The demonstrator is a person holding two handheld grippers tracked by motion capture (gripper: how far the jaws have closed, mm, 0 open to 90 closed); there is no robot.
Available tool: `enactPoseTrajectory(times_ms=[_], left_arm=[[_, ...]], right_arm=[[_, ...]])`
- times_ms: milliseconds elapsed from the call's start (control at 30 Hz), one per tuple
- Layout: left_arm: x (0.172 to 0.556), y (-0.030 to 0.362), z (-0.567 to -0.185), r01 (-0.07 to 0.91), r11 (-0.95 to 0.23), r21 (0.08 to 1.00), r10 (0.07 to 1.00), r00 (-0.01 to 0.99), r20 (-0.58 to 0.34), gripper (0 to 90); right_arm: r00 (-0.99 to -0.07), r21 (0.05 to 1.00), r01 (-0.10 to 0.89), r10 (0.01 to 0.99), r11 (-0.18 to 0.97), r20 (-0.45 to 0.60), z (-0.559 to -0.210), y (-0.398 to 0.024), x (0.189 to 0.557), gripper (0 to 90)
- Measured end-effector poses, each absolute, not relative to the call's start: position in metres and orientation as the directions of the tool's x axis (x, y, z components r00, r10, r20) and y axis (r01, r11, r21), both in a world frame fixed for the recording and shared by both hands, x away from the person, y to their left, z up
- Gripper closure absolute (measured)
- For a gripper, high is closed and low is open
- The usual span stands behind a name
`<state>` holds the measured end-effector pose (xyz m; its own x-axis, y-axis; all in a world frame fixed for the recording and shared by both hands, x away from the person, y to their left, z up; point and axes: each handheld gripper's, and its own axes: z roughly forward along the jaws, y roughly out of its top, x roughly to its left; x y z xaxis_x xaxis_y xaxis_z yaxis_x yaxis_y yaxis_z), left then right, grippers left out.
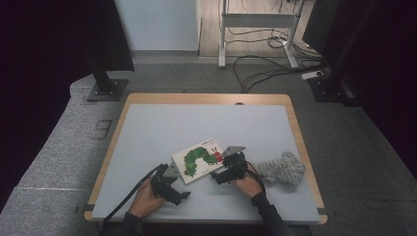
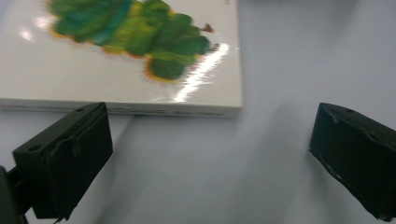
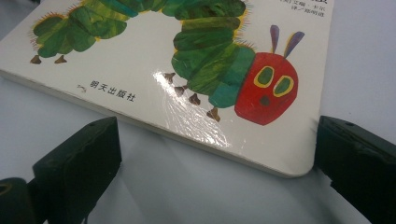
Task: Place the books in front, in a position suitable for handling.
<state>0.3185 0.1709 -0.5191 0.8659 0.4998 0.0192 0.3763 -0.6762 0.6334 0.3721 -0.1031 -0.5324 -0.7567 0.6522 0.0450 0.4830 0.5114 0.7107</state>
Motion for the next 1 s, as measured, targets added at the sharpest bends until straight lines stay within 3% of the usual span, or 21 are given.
enactPoseTrajectory(times_ms=[267, 500, 700, 1000], left_arm=[[0.343, 0.194, -0.515, 0.388, -0.677, 0.625, 0.553, 0.829, 0.085, 0.0], [0.363, 0.2, -0.528, 0.387, -0.649, 0.656, 0.514, 0.858, 0.002, 0.0], [0.361, 0.197, -0.528, 0.346, -0.671, 0.656, 0.463, 0.886, 0.006, 0.0], [0.358, 0.194, -0.528, 0.343, -0.671, 0.657, 0.459, 0.889, 0.004, 0.0]], right_arm=[[-0.767, 0.713, 0.489, 0.637, 0.503, 0.076, -0.532, -0.107, 0.375, 1.0], [-0.773, 0.709, 0.487, 0.63, 0.51, 0.077, -0.531, -0.107, 0.376, 1.0], [-0.78, 0.706, 0.475, 0.623, 0.526, 0.06, -0.532, -0.106, 0.375, 0.0], [-0.779, 0.697, 0.474, 0.625, 0.538, 0.047, -0.531, -0.106, 0.371, 0.0]])
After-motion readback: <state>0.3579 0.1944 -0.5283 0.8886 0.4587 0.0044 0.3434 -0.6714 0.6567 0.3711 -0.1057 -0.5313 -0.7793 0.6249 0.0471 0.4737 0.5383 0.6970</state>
